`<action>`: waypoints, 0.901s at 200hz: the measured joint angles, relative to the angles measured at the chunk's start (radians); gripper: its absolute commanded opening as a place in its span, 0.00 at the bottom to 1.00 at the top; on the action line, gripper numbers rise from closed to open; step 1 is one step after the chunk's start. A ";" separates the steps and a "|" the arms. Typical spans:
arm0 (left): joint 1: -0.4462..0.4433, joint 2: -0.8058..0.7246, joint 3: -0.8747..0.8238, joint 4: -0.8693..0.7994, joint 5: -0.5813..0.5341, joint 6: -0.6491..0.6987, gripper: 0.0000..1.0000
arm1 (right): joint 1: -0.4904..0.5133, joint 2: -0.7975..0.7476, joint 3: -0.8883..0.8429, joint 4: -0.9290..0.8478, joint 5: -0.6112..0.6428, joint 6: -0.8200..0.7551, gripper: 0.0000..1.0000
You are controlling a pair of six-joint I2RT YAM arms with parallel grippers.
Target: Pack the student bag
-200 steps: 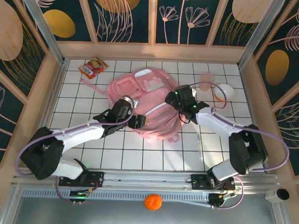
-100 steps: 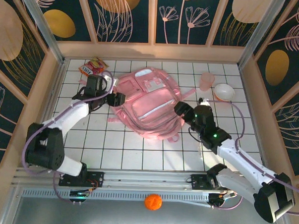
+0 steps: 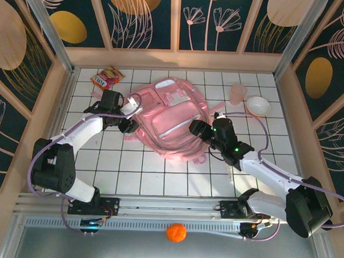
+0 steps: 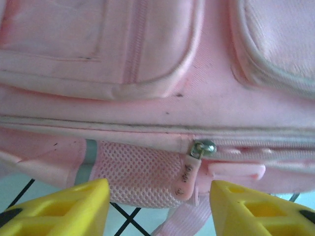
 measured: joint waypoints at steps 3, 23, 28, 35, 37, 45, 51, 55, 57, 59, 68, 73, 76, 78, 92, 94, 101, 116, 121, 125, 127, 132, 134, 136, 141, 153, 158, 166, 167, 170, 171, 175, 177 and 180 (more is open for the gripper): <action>0.000 0.003 0.002 -0.008 0.001 0.018 0.55 | 0.000 0.002 0.002 0.002 -0.003 -0.003 0.79; 0.000 0.031 0.012 -0.042 -0.002 0.118 0.59 | 0.002 0.007 0.014 0.011 -0.021 -0.024 0.80; 0.000 0.037 0.012 -0.042 -0.004 0.142 0.60 | 0.002 0.007 0.016 0.016 -0.023 -0.028 0.80; 0.000 0.042 0.012 -0.042 -0.004 0.170 0.60 | 0.002 0.007 0.019 0.020 -0.026 -0.032 0.80; 0.000 0.043 0.012 -0.042 -0.003 0.179 0.60 | 0.002 0.007 0.020 0.022 -0.026 -0.034 0.79; 0.000 0.046 0.012 -0.040 0.001 0.206 0.61 | 0.002 0.007 0.024 0.024 -0.029 -0.043 0.80; 0.000 0.046 0.011 -0.037 0.007 0.223 0.61 | 0.002 0.008 0.027 0.024 -0.032 -0.050 0.79; 0.000 0.046 0.011 -0.034 0.010 0.231 0.62 | 0.002 0.009 0.031 0.025 -0.035 -0.053 0.80; 0.000 0.046 0.011 -0.032 0.012 0.237 0.62 | 0.002 0.009 0.032 0.025 -0.036 -0.055 0.80; 0.000 0.047 0.011 -0.030 0.013 0.243 0.62 | 0.002 0.010 0.034 0.024 -0.037 -0.057 0.80; 0.000 0.050 0.012 -0.025 0.015 0.266 0.62 | 0.002 0.015 0.043 0.024 -0.041 -0.061 0.80; 0.000 0.055 0.012 -0.024 0.014 0.278 0.61 | 0.002 0.019 0.049 0.024 -0.043 -0.066 0.80; 0.000 0.058 0.012 -0.025 0.014 0.285 0.61 | 0.002 0.021 0.051 0.024 -0.044 -0.068 0.80; 0.000 0.061 0.012 -0.025 0.013 0.291 0.61 | 0.002 0.024 0.054 0.024 -0.044 -0.069 0.80; 0.000 0.084 0.012 -0.025 0.008 0.316 0.60 | 0.002 0.037 0.066 0.026 -0.052 -0.077 0.79; 0.000 0.088 0.012 -0.025 0.008 0.319 0.59 | 0.002 0.039 0.068 0.026 -0.055 -0.080 0.80; 0.000 0.098 0.011 -0.024 0.007 0.325 0.58 | 0.003 0.047 0.073 0.029 -0.064 -0.084 0.80; 0.000 0.114 0.009 -0.017 0.007 0.335 0.54 | 0.013 0.070 0.088 0.036 -0.081 -0.097 0.79; 0.000 0.117 0.009 -0.014 0.007 0.336 0.52 | 0.018 0.080 0.095 0.038 -0.087 -0.101 0.79; 0.000 0.121 0.009 -0.011 0.006 0.338 0.51 | 0.023 0.087 0.098 0.042 -0.090 -0.103 0.78; 0.000 0.122 0.009 -0.011 0.007 0.340 0.50 | 0.026 0.092 0.101 0.043 -0.093 -0.104 0.77; 0.000 0.125 0.010 -0.009 0.007 0.341 0.48 | 0.031 0.100 0.107 0.047 -0.097 -0.106 0.76; 0.000 0.126 0.010 -0.009 0.007 0.343 0.48 | 0.033 0.105 0.109 0.048 -0.098 -0.108 0.75; 0.000 0.127 0.010 -0.008 0.007 0.345 0.47 | 0.035 0.109 0.112 0.051 -0.100 -0.108 0.75; 0.000 0.131 0.010 -0.008 0.008 0.346 0.46 | 0.040 0.121 0.117 0.059 -0.107 -0.108 0.74; 0.000 0.140 0.013 -0.009 0.017 0.350 0.44 | 0.045 0.148 0.127 0.086 -0.129 -0.109 0.74; 0.000 0.143 0.013 -0.010 0.023 0.353 0.44 | 0.047 0.161 0.129 0.098 -0.138 -0.109 0.74; 0.000 0.146 0.013 -0.013 0.039 0.358 0.44 | 0.048 0.183 0.132 0.122 -0.157 -0.109 0.74; 0.000 0.146 0.013 -0.013 0.042 0.359 0.44 | 0.048 0.185 0.132 0.124 -0.159 -0.109 0.74; 0.000 0.146 0.013 -0.015 0.046 0.361 0.44 | 0.048 0.193 0.134 0.132 -0.165 -0.109 0.74; 0.000 0.146 0.013 -0.016 0.050 0.362 0.44 | 0.049 0.198 0.134 0.137 -0.168 -0.109 0.74; 0.000 0.146 0.013 -0.019 0.059 0.365 0.44 | 0.050 0.209 0.136 0.146 -0.175 -0.109 0.74; 0.000 0.146 0.013 -0.021 0.064 0.369 0.44 | 0.051 0.216 0.138 0.152 -0.177 -0.109 0.74; 0.000 0.146 0.013 -0.024 0.072 0.371 0.44 | 0.054 0.227 0.141 0.159 -0.181 -0.109 0.74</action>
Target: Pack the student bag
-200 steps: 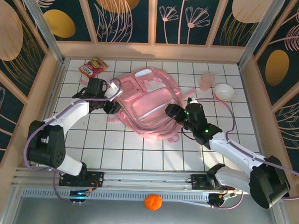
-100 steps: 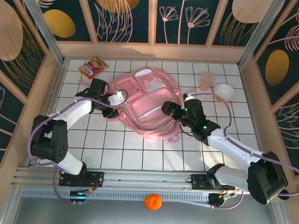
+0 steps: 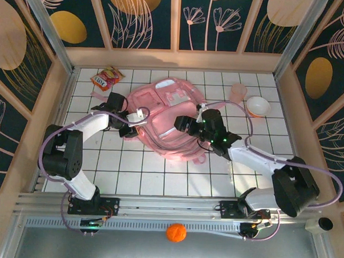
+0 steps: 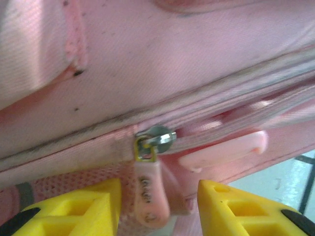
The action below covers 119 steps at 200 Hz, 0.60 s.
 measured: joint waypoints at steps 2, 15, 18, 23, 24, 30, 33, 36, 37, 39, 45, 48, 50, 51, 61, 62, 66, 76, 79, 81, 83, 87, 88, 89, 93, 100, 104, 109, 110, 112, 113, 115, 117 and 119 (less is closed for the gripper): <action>0.000 0.000 0.000 -0.001 0.003 0.002 0.43 | 0.001 0.006 0.002 0.004 -0.002 0.000 0.74; 0.000 0.000 0.000 -0.010 0.031 0.010 0.40 | 0.013 0.054 0.019 0.031 -0.016 0.000 0.73; 0.000 0.000 0.000 -0.013 0.037 0.012 0.39 | 0.015 0.064 0.024 0.039 -0.018 0.002 0.73; 0.000 0.000 0.000 -0.016 0.048 0.013 0.38 | 0.020 0.084 0.031 0.049 -0.021 0.002 0.72; 0.000 0.000 0.000 -0.016 0.050 0.013 0.38 | 0.020 0.087 0.033 0.051 -0.021 0.002 0.72; 0.000 0.000 0.000 -0.018 0.060 0.015 0.37 | 0.024 0.112 0.043 0.061 -0.023 0.005 0.71; 0.000 0.000 0.000 -0.019 0.064 0.016 0.36 | 0.026 0.124 0.049 0.066 -0.024 0.008 0.71; 0.000 0.000 0.000 -0.020 0.068 0.016 0.35 | 0.027 0.137 0.055 0.071 -0.024 0.009 0.70; 0.000 0.000 0.000 -0.020 0.069 0.016 0.35 | 0.027 0.140 0.056 0.072 -0.024 0.009 0.70; 0.000 0.000 0.000 -0.021 0.071 0.016 0.35 | 0.028 0.149 0.060 0.075 -0.025 0.010 0.70; 0.000 0.000 0.000 -0.022 0.075 0.016 0.35 | 0.029 0.175 0.069 0.082 -0.026 0.013 0.70; 0.000 0.000 0.000 -0.022 0.076 0.016 0.34 | 0.029 0.186 0.073 0.085 -0.026 0.016 0.70; 0.000 0.000 0.000 -0.023 0.076 0.016 0.34 | 0.029 0.194 0.075 0.087 -0.025 0.016 0.70; 0.000 0.000 0.000 -0.023 0.076 0.016 0.34 | 0.029 0.196 0.076 0.088 -0.025 0.016 0.69; 0.000 0.000 0.000 -0.025 0.075 0.015 0.33 | 0.029 0.229 0.084 0.098 -0.023 0.020 0.69; 0.000 0.000 0.000 -0.025 0.075 0.015 0.33 | 0.029 0.231 0.084 0.098 -0.023 0.020 0.69; 0.000 0.000 0.000 -0.025 0.075 0.015 0.33 | 0.029 0.243 0.085 0.102 -0.020 0.026 0.69; 0.000 0.000 0.000 -0.025 0.074 0.011 0.32 | 0.029 0.258 0.085 0.107 -0.019 0.031 0.69; 0.000 0.000 0.000 -0.024 0.074 0.010 0.33 | 0.029 0.261 0.085 0.109 -0.018 0.031 0.69; 0.000 0.000 0.000 -0.023 0.074 0.006 0.33 | 0.029 0.262 0.085 0.109 -0.018 0.032 0.69; 0.000 0.000 0.000 -0.022 0.074 0.005 0.34 | 0.029 0.263 0.085 0.110 -0.018 0.034 0.69; 0.000 0.000 -0.001 -0.017 0.071 0.000 0.35 | 0.029 0.264 0.085 0.112 -0.018 0.034 0.69; 0.000 0.000 -0.001 -0.016 0.071 -0.002 0.36 | 0.029 0.264 0.085 0.112 -0.018 0.034 0.69; 0.000 0.000 -0.002 -0.014 0.070 -0.005 0.37 | 0.029 0.264 0.085 0.112 -0.018 0.035 0.69; 0.000 0.000 -0.002 -0.007 0.066 -0.008 0.39 | 0.029 0.264 0.086 0.113 -0.018 0.035 0.69; 0.000 0.000 -0.003 0.005 0.053 -0.021 0.41 | 0.029 0.264 0.088 0.113 -0.018 0.036 0.68; 0.000 0.000 -0.004 0.014 0.044 -0.035 0.41 | 0.029 0.265 0.089 0.114 -0.018 0.036 0.68; 0.000 0.000 -0.004 0.021 0.035 -0.042 0.41 | 0.029 0.265 0.089 0.116 -0.018 0.037 0.68; 0.000 0.000 -0.004 0.023 0.033 -0.045 0.41 | 0.029 0.265 0.089 0.117 -0.018 0.037 0.69; 0.000 0.000 -0.004 0.026 0.029 -0.048 0.41 | 0.029 0.265 0.089 0.117 -0.018 0.037 0.69; 0.000 0.000 -0.004 0.027 0.028 -0.048 0.41 | 0.029 0.265 0.089 0.117 -0.018 0.037 0.68; 0.000 0.000 -0.004 0.029 0.024 -0.051 0.41 | 0.029 0.265 0.089 0.119 -0.018 0.037 0.68; 0.000 0.000 -0.004 0.032 0.023 -0.055 0.41 | 0.029 0.265 0.089 0.119 -0.018 0.037 0.68; 0.000 0.000 -0.004 0.034 0.021 -0.057 0.41 | 0.029 0.265 0.089 0.119 -0.018 0.037 0.68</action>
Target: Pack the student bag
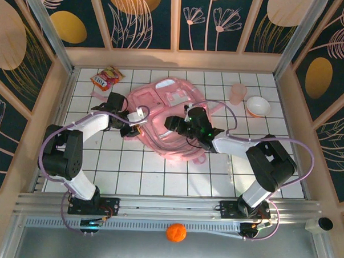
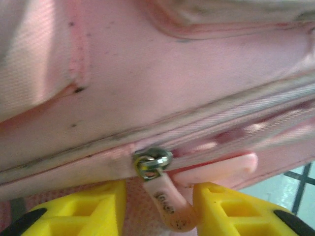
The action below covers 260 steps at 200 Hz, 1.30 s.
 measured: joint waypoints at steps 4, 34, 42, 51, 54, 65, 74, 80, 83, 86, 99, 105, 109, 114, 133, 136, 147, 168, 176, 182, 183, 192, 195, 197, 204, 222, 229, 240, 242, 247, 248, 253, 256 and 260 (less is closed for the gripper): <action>0.000 0.000 0.000 0.004 -0.001 -0.005 0.40 | 0.000 0.000 0.000 0.000 0.000 0.000 0.68; -0.001 0.000 0.000 0.019 -0.003 -0.037 0.33 | 0.000 0.000 0.000 0.002 0.000 0.000 0.68; -0.001 0.002 0.000 0.019 -0.003 -0.044 0.29 | 0.000 0.000 0.000 0.001 0.000 0.000 0.67; -0.001 0.005 0.000 0.018 -0.002 -0.045 0.25 | 0.000 0.000 0.000 0.002 0.000 0.000 0.67; -0.001 0.005 0.000 0.016 -0.002 -0.047 0.23 | 0.000 0.000 0.000 0.002 0.000 0.000 0.67; -0.002 0.008 0.000 0.013 0.000 -0.048 0.18 | 0.000 0.000 0.000 0.002 0.000 0.000 0.67; -0.003 0.008 0.000 0.010 0.000 -0.052 0.15 | 0.000 0.000 0.000 0.002 0.001 0.000 0.66; -0.003 0.008 0.000 0.010 -0.001 -0.052 0.13 | 0.000 0.000 0.000 0.002 0.002 0.000 0.66; -0.003 0.008 0.000 0.010 -0.002 -0.054 0.13 | 0.000 0.000 0.000 0.002 0.002 0.000 0.66; -0.003 0.008 0.000 0.010 -0.003 -0.053 0.13 | 0.000 0.000 0.000 0.002 0.002 0.000 0.66; -0.004 0.007 0.000 0.010 -0.005 -0.056 0.10 | 0.000 0.003 0.000 0.005 0.002 0.000 0.65; -0.004 0.006 0.000 0.010 -0.006 -0.056 0.09 | 0.000 0.005 0.000 0.006 0.003 0.000 0.65; -0.004 0.003 0.000 0.010 -0.007 -0.056 0.08 | 0.000 0.008 0.000 0.008 0.003 0.000 0.65; -0.004 -0.001 -0.002 0.012 -0.011 -0.059 0.06 | 0.000 0.010 0.000 0.009 0.003 0.000 0.65; -0.004 -0.034 -0.027 0.037 -0.025 -0.064 0.04 | 0.000 0.019 0.000 0.019 0.004 0.001 0.63; -0.004 -0.040 -0.033 0.040 -0.026 -0.067 0.03 | 0.000 0.022 0.000 0.019 0.004 0.001 0.63; -0.004 -0.058 -0.050 0.055 -0.029 -0.070 0.02 | -0.002 0.030 0.000 0.026 0.006 0.005 0.62; -0.019 -0.088 -0.079 0.093 -0.060 -0.071 0.03 | -0.005 0.046 0.000 0.045 0.005 0.023 0.61; -0.027 -0.097 -0.089 0.104 -0.080 -0.071 0.07 | -0.006 0.049 0.000 0.054 0.005 0.027 0.61; -0.034 -0.104 -0.096 0.113 -0.095 -0.071 0.09 | -0.006 0.051 0.000 0.060 0.005 0.031 0.61; -0.034 -0.105 -0.097 0.114 -0.097 -0.071 0.10 | -0.006 0.051 0.000 0.060 0.005 0.031 0.61; -0.043 -0.114 -0.109 0.128 -0.114 -0.071 0.12 | -0.006 0.052 0.000 0.064 0.006 0.034 0.61; -0.045 -0.118 -0.114 0.133 -0.119 -0.070 0.13 | -0.006 0.053 0.000 0.064 0.005 0.035 0.61; -0.047 -0.120 -0.117 0.137 -0.122 -0.071 0.14 | -0.006 0.053 0.000 0.064 0.005 0.035 0.61; -0.050 -0.126 -0.125 0.147 -0.129 -0.071 0.15 | -0.007 0.053 0.000 0.064 0.005 0.037 0.61; -0.052 -0.125 -0.134 0.164 -0.131 -0.079 0.16 | -0.008 0.053 0.000 0.067 0.005 0.046 0.61; -0.052 -0.121 -0.134 0.166 -0.130 -0.086 0.18 | -0.008 0.053 0.000 0.068 0.005 0.046 0.61; -0.052 -0.108 -0.134 0.169 -0.128 -0.100 0.22 | -0.009 0.053 0.000 0.068 0.005 0.047 0.61; -0.052 -0.104 -0.134 0.170 -0.127 -0.102 0.23 | -0.009 0.053 0.000 0.068 0.005 0.048 0.61; -0.052 -0.095 -0.133 0.171 -0.127 -0.109 0.25 | -0.009 0.053 0.000 0.068 0.005 0.049 0.61; -0.052 -0.092 -0.133 0.171 -0.127 -0.111 0.25 | -0.009 0.053 0.000 0.068 0.005 0.049 0.61; -0.052 -0.083 -0.132 0.171 -0.127 -0.116 0.26 | -0.009 0.053 0.000 0.068 0.005 0.049 0.60; -0.052 -0.077 -0.132 0.171 -0.127 -0.118 0.27 | -0.009 0.053 0.000 0.068 0.005 0.049 0.60; -0.052 -0.069 -0.132 0.170 -0.127 -0.123 0.28 | -0.009 0.053 0.000 0.068 0.005 0.049 0.60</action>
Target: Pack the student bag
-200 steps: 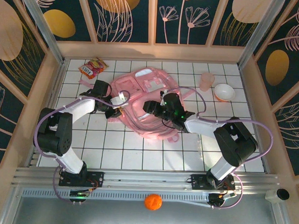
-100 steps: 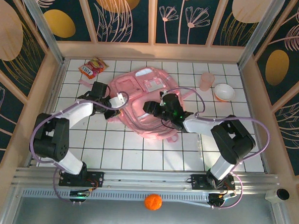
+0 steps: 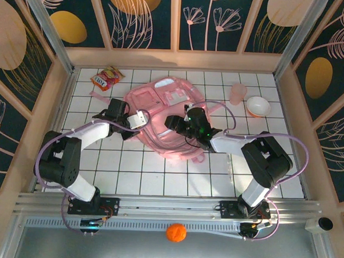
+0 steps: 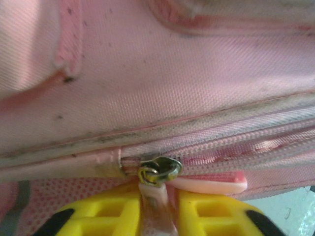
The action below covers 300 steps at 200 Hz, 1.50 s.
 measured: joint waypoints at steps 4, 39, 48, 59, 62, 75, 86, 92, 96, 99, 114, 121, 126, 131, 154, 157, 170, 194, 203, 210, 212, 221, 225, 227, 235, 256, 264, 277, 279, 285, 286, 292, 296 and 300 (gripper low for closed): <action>0.000 0.008 0.000 0.000 0.000 -0.002 0.28 | 0.000 0.000 0.000 0.000 0.000 0.000 0.61; 0.000 0.024 0.007 0.002 -0.016 -0.028 0.20 | -0.001 0.000 0.000 0.000 0.000 0.000 0.60; 0.000 0.024 0.011 0.003 -0.024 -0.029 0.19 | -0.001 0.000 0.000 0.000 0.000 0.000 0.60; 0.000 0.023 0.015 0.004 -0.028 -0.033 0.18 | -0.001 0.000 0.000 0.000 0.000 0.000 0.60; 0.000 0.023 0.016 0.003 -0.030 -0.033 0.18 | -0.001 0.000 0.000 0.000 0.000 0.000 0.60; 0.000 0.021 0.016 0.003 -0.031 -0.034 0.16 | -0.002 0.000 0.000 0.000 0.000 0.000 0.60; 0.000 0.018 0.016 0.003 -0.035 -0.034 0.13 | -0.002 0.000 0.000 0.000 0.000 0.000 0.60; 0.000 0.017 0.016 0.003 -0.040 -0.035 0.12 | -0.002 0.000 0.000 0.000 0.000 0.000 0.60; 0.000 0.016 0.016 0.003 -0.045 -0.034 0.12 | -0.002 0.000 0.000 0.000 0.000 0.000 0.60; 0.000 0.016 0.016 0.003 -0.050 -0.037 0.12 | -0.002 0.000 0.000 0.000 0.000 0.000 0.60; 0.002 0.016 0.016 0.003 -0.065 -0.038 0.14 | -0.003 0.000 0.000 0.000 0.000 0.000 0.60; 0.002 0.013 0.016 0.003 -0.069 -0.040 0.16 | -0.003 0.000 0.000 0.000 0.000 0.000 0.60; 0.003 0.009 0.016 0.003 -0.072 -0.041 0.18 | -0.003 0.000 0.000 0.000 0.000 0.000 0.60; 0.004 0.003 0.016 0.003 -0.072 -0.042 0.19 | -0.003 0.000 0.000 0.000 0.000 0.000 0.60; 0.011 -0.033 0.016 0.003 -0.066 -0.050 0.18 | -0.003 0.000 0.000 0.002 0.000 0.000 0.60; 0.013 -0.037 0.016 0.004 -0.063 -0.050 0.18 | -0.003 0.000 0.000 0.002 0.000 0.000 0.60; 0.016 -0.051 0.016 0.003 -0.047 -0.053 0.14 | -0.003 0.000 0.000 0.003 0.000 0.000 0.59; 0.018 -0.055 0.014 0.004 -0.019 -0.059 0.09 | -0.004 0.000 0.000 0.003 0.000 0.000 0.59; 0.019 -0.055 0.014 0.005 -0.010 -0.060 0.08 | -0.004 0.000 -0.001 0.003 0.000 0.000 0.59; 0.022 -0.055 0.014 0.005 -0.003 -0.060 0.07 | -0.004 0.000 -0.001 0.003 0.000 0.000 0.59; 0.022 -0.055 0.014 0.005 0.000 -0.060 0.07 | -0.004 0.000 -0.001 0.003 0.000 0.000 0.59; 0.024 -0.056 0.014 0.005 0.012 -0.059 0.07 | -0.004 0.000 -0.001 0.003 0.000 0.000 0.59; 0.025 -0.057 0.014 0.005 0.018 -0.059 0.07 | -0.005 0.000 -0.001 0.003 0.000 0.000 0.59; 0.025 -0.058 0.014 0.004 0.022 -0.059 0.07 | -0.005 0.001 -0.001 0.003 0.000 0.000 0.59; 0.026 -0.063 0.013 0.005 0.033 -0.059 0.07 | -0.006 0.003 -0.001 0.003 0.000 0.000 0.59; 0.023 -0.097 -0.009 0.008 0.058 -0.058 0.07 | -0.010 0.011 -0.001 0.003 0.001 0.008 0.58; 0.017 -0.111 -0.019 0.008 0.058 -0.052 0.08 | -0.013 0.015 -0.001 0.006 0.003 0.012 0.58; -0.002 -0.129 -0.038 0.008 0.055 -0.040 0.09 | -0.019 0.023 -0.001 0.014 0.007 0.026 0.57; -0.006 -0.132 -0.041 0.007 0.053 -0.037 0.09 | -0.020 0.024 -0.001 0.015 0.008 0.028 0.57; -0.018 -0.137 -0.049 0.006 0.049 -0.030 0.10 | -0.024 0.029 -0.001 0.021 0.012 0.033 0.57; -0.020 -0.138 -0.050 0.006 0.048 -0.029 0.10 | -0.025 0.029 -0.001 0.021 0.013 0.034 0.57; -0.033 -0.141 -0.057 0.005 0.045 -0.023 0.13 | -0.029 0.032 -0.001 0.027 0.017 0.039 0.57; -0.042 -0.142 -0.061 0.003 0.042 -0.021 0.15 | -0.031 0.034 -0.001 0.030 0.020 0.042 0.56; -0.049 -0.142 -0.064 0.002 0.042 -0.017 0.17 | -0.034 0.036 -0.001 0.035 0.023 0.047 0.56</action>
